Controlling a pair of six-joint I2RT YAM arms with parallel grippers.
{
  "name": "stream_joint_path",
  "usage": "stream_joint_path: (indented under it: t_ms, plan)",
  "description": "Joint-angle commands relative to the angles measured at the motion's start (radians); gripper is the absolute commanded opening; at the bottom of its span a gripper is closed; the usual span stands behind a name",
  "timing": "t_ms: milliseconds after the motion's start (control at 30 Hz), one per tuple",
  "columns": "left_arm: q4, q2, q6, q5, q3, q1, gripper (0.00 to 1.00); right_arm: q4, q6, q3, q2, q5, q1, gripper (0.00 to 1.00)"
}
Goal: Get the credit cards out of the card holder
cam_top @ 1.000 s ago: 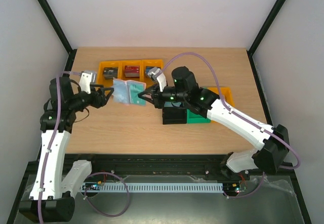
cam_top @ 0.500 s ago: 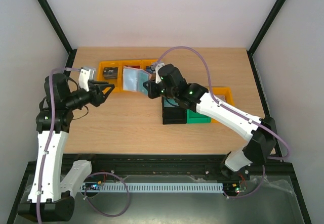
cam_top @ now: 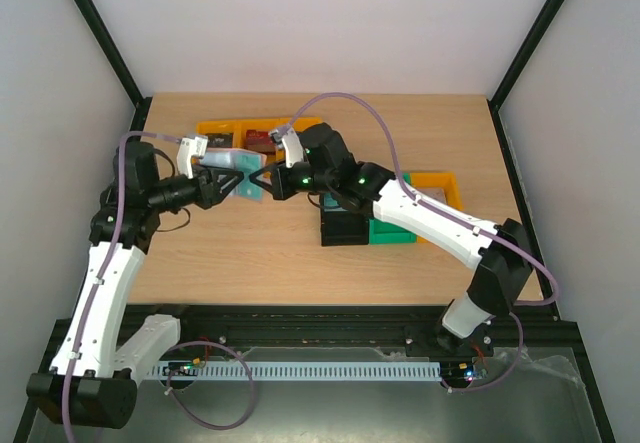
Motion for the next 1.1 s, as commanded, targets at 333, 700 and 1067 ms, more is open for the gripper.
stream_joint_path:
  t_ms: [333, 700, 1067]
  plan:
    - [0.025, -0.018, -0.024, -0.086, -0.031, 0.019, 0.41, 0.195, -0.023, -0.038, -0.054, -0.292, 0.008, 0.02]
    - [0.014, -0.024, -0.029, 0.254, -0.020, -0.018, 0.43, 0.284, -0.074, -0.042, -0.040, -0.325, 0.006, 0.02]
    - [-0.046, -0.017, -0.041, 0.424, 0.044, -0.023, 0.43, 0.356, -0.036, -0.084, -0.079, -0.328, 0.007, 0.02]
